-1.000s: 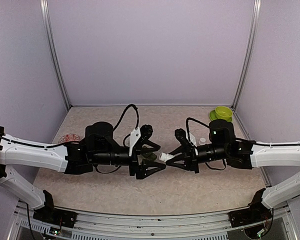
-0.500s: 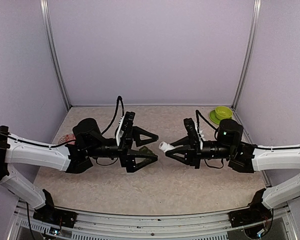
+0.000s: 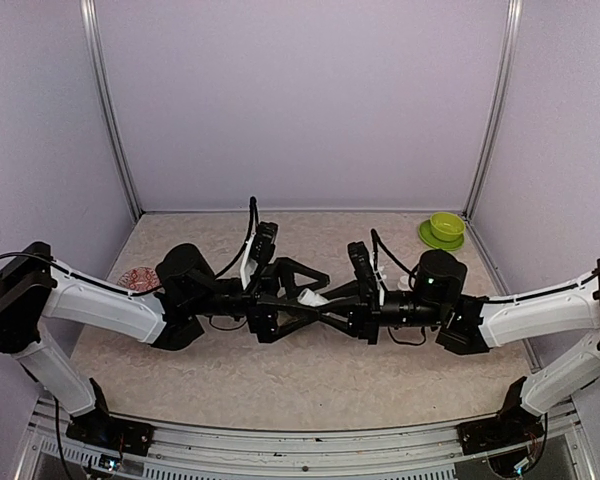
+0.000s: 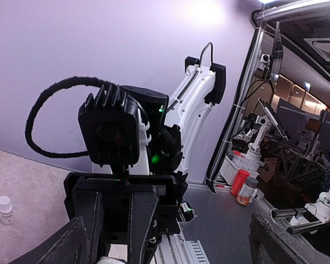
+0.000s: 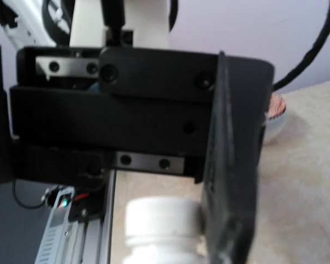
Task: Sort the pills into containers
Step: Unscrew the lid of the pill bottle from the pill bottle.
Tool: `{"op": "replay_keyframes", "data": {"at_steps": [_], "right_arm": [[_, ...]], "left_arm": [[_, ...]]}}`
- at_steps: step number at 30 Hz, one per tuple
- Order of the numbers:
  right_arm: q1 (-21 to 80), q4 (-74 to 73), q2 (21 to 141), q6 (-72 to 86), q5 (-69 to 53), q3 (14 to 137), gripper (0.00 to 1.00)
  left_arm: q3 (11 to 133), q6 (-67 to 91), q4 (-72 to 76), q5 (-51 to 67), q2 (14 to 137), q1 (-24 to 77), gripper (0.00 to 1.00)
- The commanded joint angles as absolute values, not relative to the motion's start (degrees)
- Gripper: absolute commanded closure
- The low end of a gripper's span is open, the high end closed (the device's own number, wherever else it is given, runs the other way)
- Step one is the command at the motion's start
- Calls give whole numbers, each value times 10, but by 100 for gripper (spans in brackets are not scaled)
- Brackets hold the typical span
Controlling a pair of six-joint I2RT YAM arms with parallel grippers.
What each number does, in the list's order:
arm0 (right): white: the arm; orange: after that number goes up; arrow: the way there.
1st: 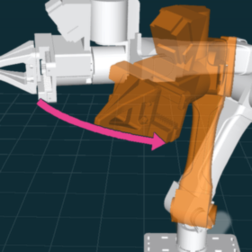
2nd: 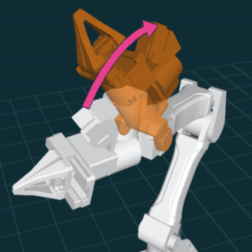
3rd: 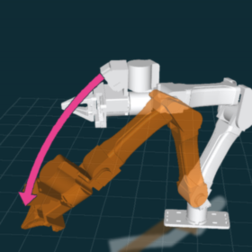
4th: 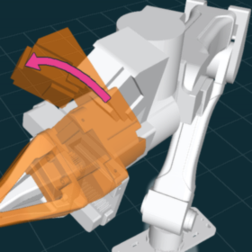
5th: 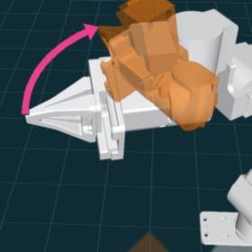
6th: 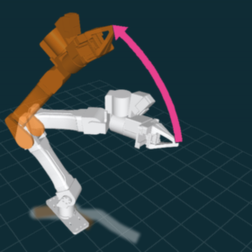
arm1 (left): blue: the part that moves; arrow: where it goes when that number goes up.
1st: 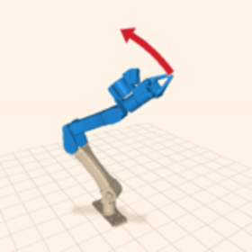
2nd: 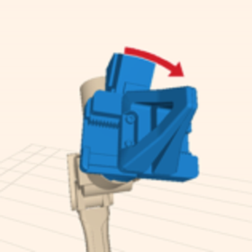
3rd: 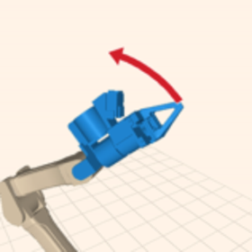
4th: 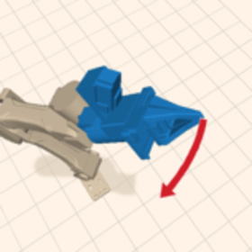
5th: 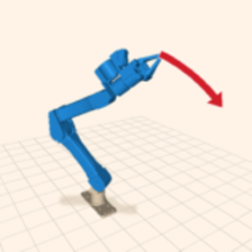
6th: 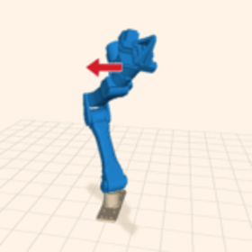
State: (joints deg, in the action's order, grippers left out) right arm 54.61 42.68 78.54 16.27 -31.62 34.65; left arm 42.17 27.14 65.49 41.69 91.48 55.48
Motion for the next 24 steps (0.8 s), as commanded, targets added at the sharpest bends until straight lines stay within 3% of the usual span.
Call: {"op": "replay_keyframes", "data": {"at_steps": [1, 24], "right_arm": [[551, 491, 792, 193, -266, 336, 93], [551, 486, 732, 177, -161, 295, 93]], "left_arm": [[431, 294, 706, 411, 917, 552, 1], [421, 304, 703, 410, 924, 546, 4]]}}
